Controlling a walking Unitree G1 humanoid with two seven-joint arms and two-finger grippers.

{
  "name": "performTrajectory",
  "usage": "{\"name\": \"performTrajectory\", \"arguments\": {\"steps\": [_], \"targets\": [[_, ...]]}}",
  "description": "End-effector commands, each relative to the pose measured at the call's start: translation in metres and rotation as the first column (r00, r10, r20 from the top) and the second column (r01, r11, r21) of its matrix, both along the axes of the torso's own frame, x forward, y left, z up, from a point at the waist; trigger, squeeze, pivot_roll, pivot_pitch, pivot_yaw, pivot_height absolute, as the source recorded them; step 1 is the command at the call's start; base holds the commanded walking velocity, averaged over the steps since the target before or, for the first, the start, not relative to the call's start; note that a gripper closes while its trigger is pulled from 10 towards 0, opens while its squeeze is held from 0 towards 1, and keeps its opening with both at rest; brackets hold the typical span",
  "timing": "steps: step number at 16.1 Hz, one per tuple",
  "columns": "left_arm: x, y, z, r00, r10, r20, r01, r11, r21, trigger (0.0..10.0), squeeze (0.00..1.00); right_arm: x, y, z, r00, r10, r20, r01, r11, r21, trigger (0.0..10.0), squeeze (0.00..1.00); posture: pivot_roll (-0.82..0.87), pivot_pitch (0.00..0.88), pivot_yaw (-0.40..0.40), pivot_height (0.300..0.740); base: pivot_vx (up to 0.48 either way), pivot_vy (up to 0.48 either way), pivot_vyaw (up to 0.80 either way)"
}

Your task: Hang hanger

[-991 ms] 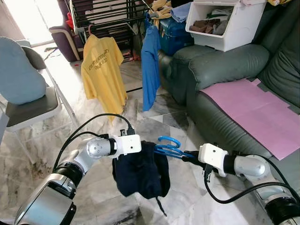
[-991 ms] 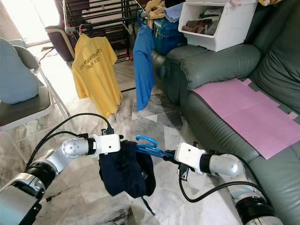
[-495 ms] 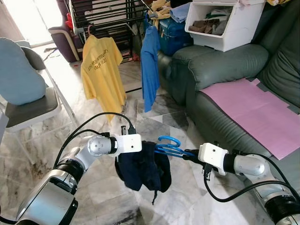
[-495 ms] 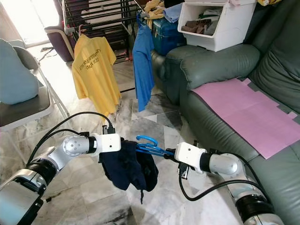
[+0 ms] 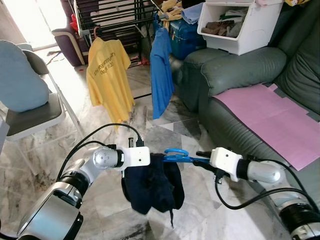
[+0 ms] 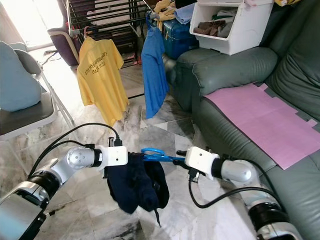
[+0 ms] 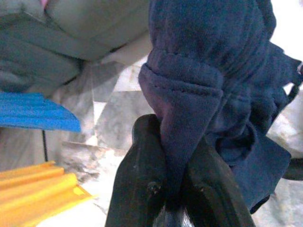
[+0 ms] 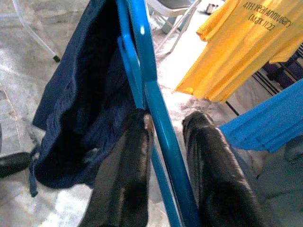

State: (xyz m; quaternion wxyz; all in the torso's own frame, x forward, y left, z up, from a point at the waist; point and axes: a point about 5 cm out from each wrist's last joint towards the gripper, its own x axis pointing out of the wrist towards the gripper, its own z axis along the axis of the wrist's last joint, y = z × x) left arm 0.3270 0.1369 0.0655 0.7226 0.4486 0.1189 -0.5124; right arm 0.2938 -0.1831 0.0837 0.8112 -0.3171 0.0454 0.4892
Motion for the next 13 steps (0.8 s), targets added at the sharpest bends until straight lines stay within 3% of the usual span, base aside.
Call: {"name": "performTrajectory", "arguments": {"steps": [1, 3, 5, 9, 10, 12, 13], "targets": [[0.0, 0.014, -0.002, 0.999, 0.051, -0.012, -0.051, 0.999, 0.01, 0.0, 0.0, 0.003, 0.002, 0.004, 1.0, 0.007, 0.011, -0.007, 1.0, 0.006, 10.0, 1.0, -0.14, 0.0, 0.11, 0.74, 0.0, 0.0, 0.0], [-0.004, 0.025, -0.008, 0.996, 0.086, -0.025, -0.085, 0.996, 0.034, 0.0, 0.0, 0.01, -0.002, 0.011, 0.999, 0.005, 0.038, -0.003, 0.999, -0.039, 10.0, 1.0, -0.14, 0.0, 0.106, 0.74, 0.0, 0.0, 0.0], [-0.007, 0.034, -0.013, 0.991, 0.128, -0.035, -0.126, 0.991, 0.041, 0.0, 0.0, 0.017, -0.004, 0.021, 0.999, -0.017, 0.049, 0.018, 1.0, -0.016, 10.0, 1.0, -0.14, 0.0, 0.106, 0.74, 0.0, 0.0, 0.0], [-0.004, 0.043, -0.01, 0.977, 0.21, -0.026, -0.21, 0.978, 0.008, 0.0, 0.0, 0.01, -0.011, 0.016, 0.991, 0.07, -0.116, -0.079, 0.994, -0.075, 10.0, 1.0, -0.14, 0.0, 0.099, 0.74, 0.0, 0.0, 0.0], [-0.002, 0.043, -0.009, 0.974, 0.225, -0.021, -0.225, 0.974, -0.001, 0.0, 0.0, 0.011, -0.011, 0.018, 0.991, 0.069, -0.114, -0.077, 0.995, -0.069, 10.0, 1.0, -0.14, 0.0, 0.098, 0.74, 0.0, 0.0, 0.0], [0.001, 0.044, -0.007, 0.964, 0.264, -0.009, -0.265, 0.964, -0.02, 0.0, 0.0, 0.02, -0.012, 0.026, 1.0, 0.013, -0.014, -0.014, 0.998, -0.063, 10.0, 1.0, -0.14, 0.0, 0.1, 0.74, 0.0, 0.0, 0.0], [0.004, 0.045, -0.005, 0.946, 0.324, -0.017, -0.324, 0.944, -0.055, 0.0, 0.0, 0.032, -0.014, 0.037, 0.991, -0.087, 0.097, 0.09, 0.996, -0.023, 10.0, 1.0, -0.14, 0.0, 0.1, 0.74, 0.0, 0.0, 0.0]]}}
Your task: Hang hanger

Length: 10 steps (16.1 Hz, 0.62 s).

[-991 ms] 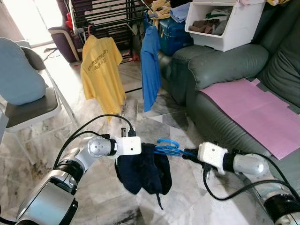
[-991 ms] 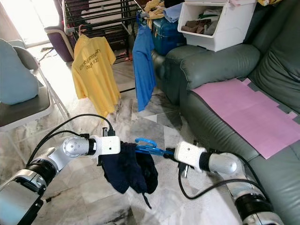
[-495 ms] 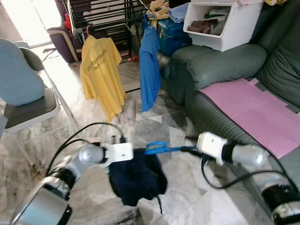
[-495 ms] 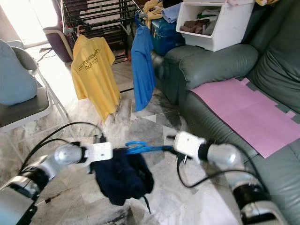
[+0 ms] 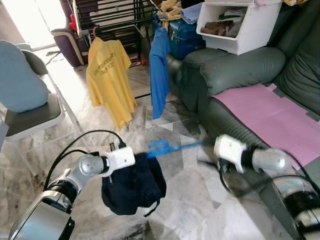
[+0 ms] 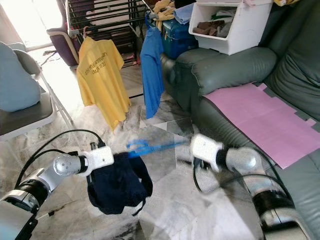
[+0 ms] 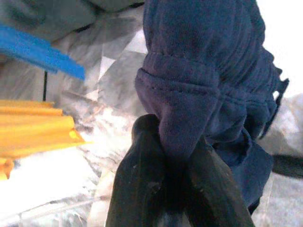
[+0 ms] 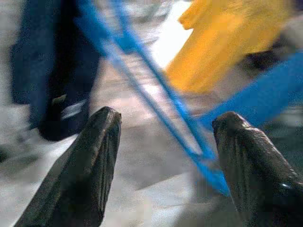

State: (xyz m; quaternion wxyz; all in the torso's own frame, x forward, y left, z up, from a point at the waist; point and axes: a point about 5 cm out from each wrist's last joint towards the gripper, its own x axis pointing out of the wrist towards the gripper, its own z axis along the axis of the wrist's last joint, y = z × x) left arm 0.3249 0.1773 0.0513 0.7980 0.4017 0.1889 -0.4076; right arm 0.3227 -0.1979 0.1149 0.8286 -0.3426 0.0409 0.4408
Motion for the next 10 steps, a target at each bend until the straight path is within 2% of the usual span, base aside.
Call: {"name": "performTrajectory", "arguments": {"steps": [1, 2, 5, 7, 9, 10], "targets": [[0.011, 0.006, 0.01, 0.99, 0.135, 0.027, -0.133, 0.988, -0.073, 0.0, 0.0, 0.011, 0.004, 0.02, 0.99, -0.071, 0.123, 0.06, 0.994, 0.087, 10.0, 1.0, -0.14, 0.0, 0.103, 0.74, 0.0, 0.0, 0.0], [0.014, 0.004, 0.011, 0.979, 0.205, 0.014, -0.201, 0.97, -0.139, 0.0, 0.0, 0.013, 0.007, 0.024, 0.982, -0.104, 0.156, 0.083, 0.987, 0.136, 10.0, 1.0, -0.14, 0.0, 0.104, 0.74, 0.0, 0.0, 0.0], [0.021, -0.004, 0.019, 0.96, 0.28, -0.014, -0.272, 0.921, -0.28, 0.0, 0.0, 0.013, 0.01, 0.021, 0.973, -0.151, 0.176, 0.119, 0.976, 0.18, 10.0, 1.0, -0.14, 0.0, 0.103, 0.74, 0.0, 0.0, 0.0], [0.025, -0.007, 0.024, 0.944, 0.328, -0.042, -0.321, 0.882, -0.345, 0.0, 0.0, 0.014, 0.011, 0.019, 0.964, -0.184, 0.192, 0.143, 0.967, 0.21, 10.0, 1.0, -0.13, 0.0, 0.103, 0.74, 0.0, 0.0, 0.0], [0.028, -0.023, 0.039, 0.965, 0.258, -0.043, -0.245, 0.831, -0.5, 0.0, 0.0, 0.015, 0.013, 0.011, 0.962, -0.224, 0.154, 0.187, 0.957, 0.22, 10.0, 1.0, -0.13, 0.0, 0.102, 0.74, 0.0, 0.0, 0.0], [0.029, -0.027, 0.043, 0.971, 0.236, -0.035, -0.218, 0.823, -0.524, 0.0, 0.0, 0.015, 0.013, 0.009, 0.962, -0.229, 0.148, 0.195, 0.957, 0.215, 10.0, 1.0, -0.13, 0.0, 0.102, 0.74, 0.0, 0.0, 0.0]]}}
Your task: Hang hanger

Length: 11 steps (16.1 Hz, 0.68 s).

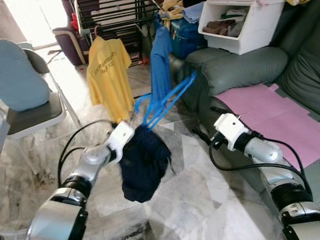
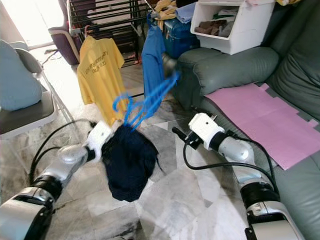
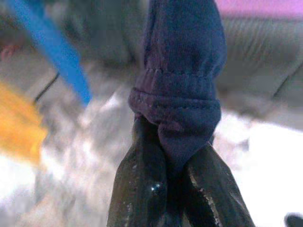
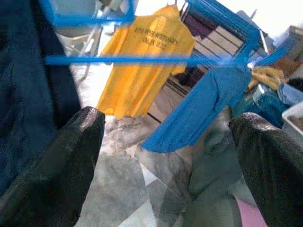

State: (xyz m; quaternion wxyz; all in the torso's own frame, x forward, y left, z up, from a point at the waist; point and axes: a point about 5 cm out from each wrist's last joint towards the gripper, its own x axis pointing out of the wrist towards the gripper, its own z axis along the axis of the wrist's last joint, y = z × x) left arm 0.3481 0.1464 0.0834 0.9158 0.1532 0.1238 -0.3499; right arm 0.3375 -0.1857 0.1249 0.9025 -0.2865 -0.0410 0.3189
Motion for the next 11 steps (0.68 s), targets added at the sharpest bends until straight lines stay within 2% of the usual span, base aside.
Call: {"name": "performTrajectory", "arguments": {"steps": [1, 2, 3, 4, 5, 6, 7, 8, 9, 11], "targets": [[0.006, -0.008, 0.025, 0.991, -0.078, 0.11, 0.084, 0.995, -0.051, 0.0, 0.0, 0.001, 0.001, -0.006, 0.999, -0.027, -0.033, 0.027, 1.0, 0.004, 10.0, 1.0, -0.13, 0.0, 0.099, 0.74, 0.0, 0.0, 0.0], [0.003, -0.019, 0.036, 0.976, -0.166, 0.141, 0.179, 0.98, -0.084, 0.0, 0.0, 0.002, 0.003, -0.011, 0.997, -0.044, -0.061, 0.045, 0.999, 0.02, 10.0, 1.0, -0.13, 0.0, 0.098, 0.74, 0.0, 0.0, 0.0], [0.0, -0.024, 0.041, 0.96, -0.231, 0.161, 0.245, 0.967, -0.074, 0.0, 0.0, 0.001, 0.005, -0.014, 0.996, -0.043, -0.073, 0.045, 0.999, 0.018, 10.0, 1.0, -0.12, 0.0, 0.095, 0.74, 0.0, 0.0, 0.0], [-0.005, -0.031, 0.047, 0.929, -0.312, 0.199, 0.324, 0.946, -0.029, 0.0, 0.0, 0.001, 0.007, -0.017, 0.996, -0.034, -0.088, 0.035, 0.999, 0.01, 10.0, 1.0, -0.12, 0.0, 0.093, 0.74, 0.0, 0.0, 0.0], [-0.006, -0.032, 0.048, 0.922, -0.331, 0.201, 0.342, 0.939, -0.022, 0.0, 0.0, 0.0, 0.007, -0.018, 0.995, -0.033, -0.097, 0.034, 0.999, 0.012, 10.0, 1.0, -0.12, 0.0, 0.093, 0.74, 0.0, 0.0, 0.0], [-0.01, -0.038, 0.055, 0.901, -0.388, 0.193, 0.402, 0.915, -0.035, 0.0, 0.0, -0.001, 0.009, -0.022, 0.993, -0.02, -0.118, 0.02, 1.0, 0.001, 10.0, 1.0, -0.12, 0.0, 0.091, 0.74, 0.0, 0.0, 0.0], [-0.011, -0.04, 0.058, 0.892, -0.408, 0.195, 0.423, 0.905, -0.044, 0.0, 0.0, -0.001, 0.01, -0.023, 0.992, -0.017, -0.124, 0.017, 1.0, -0.005, 10.0, 1.0, -0.12, 0.0, 0.09, 0.74, 0.0, 0.0, 0.0], [-0.014, -0.044, 0.063, 0.877, -0.435, 0.206, 0.451, 0.892, -0.038, 0.0, 0.0, -0.002, 0.009, -0.026, 0.99, -0.022, -0.142, 0.021, 1.0, -0.007, 10.0, 0.26, -0.12, 0.0, 0.089, 0.74, 0.0, 0.0, 0.0], [-0.016, -0.048, 0.071, 0.858, -0.457, 0.234, 0.479, 0.877, -0.042, 0.0, 0.0, -0.004, 0.009, -0.031, 0.986, -0.017, -0.164, 0.015, 1.0, -0.015, 10.0, 0.0, -0.12, 0.0, 0.088, 0.74, 0.0, 0.0, 0.0], [-0.015, -0.056, 0.092, 0.842, -0.444, 0.307, 0.485, 0.872, -0.067, 0.0, 0.0, -0.009, 0.01, -0.044, 0.968, -0.013, -0.251, 0.005, 0.999, -0.032, 10.0, 0.0, -0.13, 0.0, 0.088, 0.74, 0.0, 0.0, 0.0]]}}
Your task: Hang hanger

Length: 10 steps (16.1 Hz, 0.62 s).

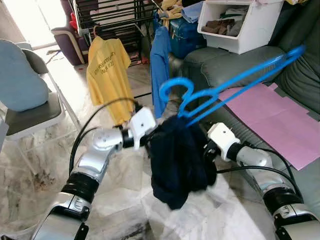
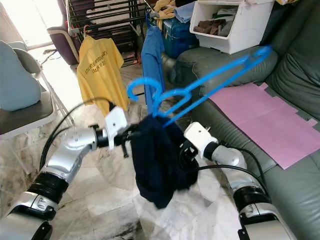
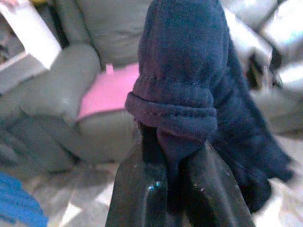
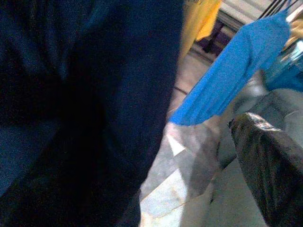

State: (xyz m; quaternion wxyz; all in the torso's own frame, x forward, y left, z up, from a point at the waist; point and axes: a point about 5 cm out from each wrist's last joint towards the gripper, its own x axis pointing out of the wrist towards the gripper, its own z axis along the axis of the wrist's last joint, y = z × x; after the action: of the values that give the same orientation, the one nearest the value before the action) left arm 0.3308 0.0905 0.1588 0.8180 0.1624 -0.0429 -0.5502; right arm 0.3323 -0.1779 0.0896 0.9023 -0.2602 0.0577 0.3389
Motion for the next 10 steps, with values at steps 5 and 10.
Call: {"name": "performTrajectory", "arguments": {"steps": [5, 10], "targets": [[0.007, -0.001, 0.064, 0.994, 0.026, 0.108, -0.007, 0.985, -0.174, 0.0, 0.0, -0.016, -0.023, -0.041, 0.959, -0.14, -0.247, 0.125, 0.989, -0.074, 0.0, 0.0, -0.12, 0.0, 0.082, 0.74, 0.0, 0.0, 0.0], [0.021, 0.04, 0.051, 0.978, 0.194, 0.075, -0.186, 0.977, -0.108, 0.0, 0.0, -0.017, -0.058, -0.041, 0.905, -0.329, -0.27, 0.308, 0.944, -0.12, 0.0, 0.0, -0.13, 0.0, 0.083, 0.74, 0.0, 0.0, 0.0]]}}
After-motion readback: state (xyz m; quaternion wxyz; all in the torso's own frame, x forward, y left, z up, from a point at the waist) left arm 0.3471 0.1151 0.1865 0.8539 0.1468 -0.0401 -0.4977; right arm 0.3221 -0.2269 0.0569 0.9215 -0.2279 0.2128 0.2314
